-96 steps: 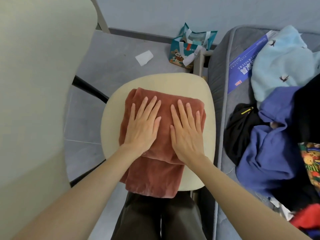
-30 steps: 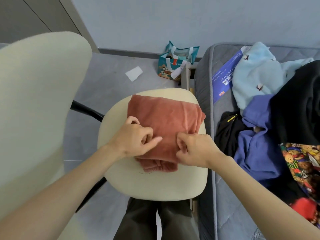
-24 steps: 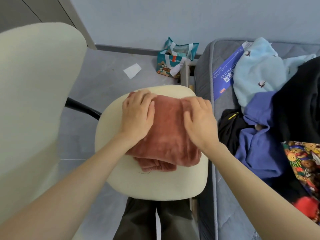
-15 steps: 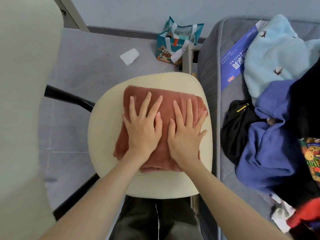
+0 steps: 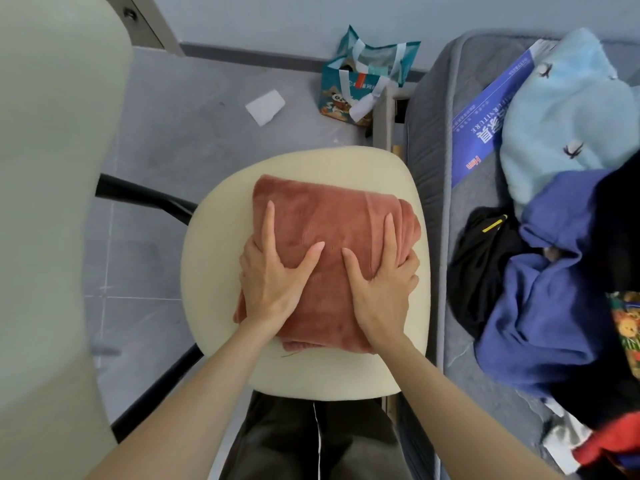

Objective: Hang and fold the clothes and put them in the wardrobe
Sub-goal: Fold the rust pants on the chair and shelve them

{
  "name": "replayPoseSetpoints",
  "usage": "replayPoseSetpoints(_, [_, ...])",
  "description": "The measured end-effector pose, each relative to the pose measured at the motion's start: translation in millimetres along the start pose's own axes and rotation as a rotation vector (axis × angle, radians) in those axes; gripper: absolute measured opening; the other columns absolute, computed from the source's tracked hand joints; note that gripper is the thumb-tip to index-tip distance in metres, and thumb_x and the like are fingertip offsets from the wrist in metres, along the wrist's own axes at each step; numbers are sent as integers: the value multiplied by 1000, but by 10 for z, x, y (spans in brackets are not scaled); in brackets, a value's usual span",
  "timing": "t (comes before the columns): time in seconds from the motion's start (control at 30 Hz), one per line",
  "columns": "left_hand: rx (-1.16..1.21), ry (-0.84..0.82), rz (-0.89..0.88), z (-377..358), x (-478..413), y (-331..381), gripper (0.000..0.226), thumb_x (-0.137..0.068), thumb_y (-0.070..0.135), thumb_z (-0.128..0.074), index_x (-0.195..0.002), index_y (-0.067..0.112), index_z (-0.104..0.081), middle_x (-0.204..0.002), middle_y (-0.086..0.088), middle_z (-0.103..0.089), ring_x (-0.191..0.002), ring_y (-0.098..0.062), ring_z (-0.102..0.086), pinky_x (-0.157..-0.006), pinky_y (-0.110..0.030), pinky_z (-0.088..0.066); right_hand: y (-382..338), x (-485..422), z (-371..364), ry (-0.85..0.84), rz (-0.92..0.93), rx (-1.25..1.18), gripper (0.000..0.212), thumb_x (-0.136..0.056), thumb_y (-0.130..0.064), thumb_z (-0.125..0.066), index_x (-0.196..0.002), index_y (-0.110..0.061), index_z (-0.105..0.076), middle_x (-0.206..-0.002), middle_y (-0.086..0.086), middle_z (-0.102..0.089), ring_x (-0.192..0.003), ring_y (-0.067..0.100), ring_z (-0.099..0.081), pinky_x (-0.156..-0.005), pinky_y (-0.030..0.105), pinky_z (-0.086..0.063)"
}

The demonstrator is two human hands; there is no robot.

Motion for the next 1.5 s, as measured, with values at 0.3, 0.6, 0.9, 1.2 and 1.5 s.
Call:
replayPoseSetpoints(0.3, [28, 1, 47, -50, -75, -46, 104, -64, 78, -61, -143, 54, 2, -112, -8, -58, -107, -30, -58, -92, -39, -43, 21, -111, -37, -48, 17, -18, 75, -81, -71, -51, -138, -67, -3, -119, 1, -32, -90, 29, -56, -91, 41, -48])
replayPoseSetpoints(0.6, [111, -47, 103, -30, 8, -77, 98, -64, 85, -52, -143, 54, -1, -129, -1, -59, -115, -31, -57, -93, -36, -41, -26, -136, 106, -189, -66, -21, 82, -71, -80, -54, -131, -72, 2, -136, 13, -40, -109, 34, -52, -101, 48, -39])
replayPoseSetpoints(0.9, [244, -76, 260, 20, 1084, -419, 100, -64, 87, -51, -142, 55, 2, -141, 8, -48, -121, -25, -54, -89, -34, -39, 298, 500, 461, -420, -92, -96, 105, -64, -72, -70, -144, -56, -3, -142, -10, -44, -123, 25, -51, -106, 41, -40])
replayPoseSetpoints(1.2, [492, 113, 191, 163, 2330, -291, 97, -62, 88, -53, -137, 63, 2, -135, 20, -47, -110, -7, -53, -82, -23, -37, 444, 1268, 1195, -371, 230, -150, 96, -67, -68, -71, -140, -62, -9, -136, -27, -39, -108, 4, -48, -90, 24, -37])
replayPoseSetpoints(1.5, [582, 397, -8, 1171, 3619, 168, 95, -63, 85, -57, -136, 67, 2, -136, 31, -39, -109, 6, -49, -84, -20, -37, -101, 2359, 2251, -324, 630, -310, 94, -73, -60, -72, -144, -56, -11, -151, -28, -25, -135, -2, -35, -111, 33, -33])
Point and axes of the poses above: each hand's wrist, its own x-axis away from the middle knuckle, its own z-axis out of the back of the hand, y = z × x, the point moved 3 cm from there along -x, towards the middle knuckle
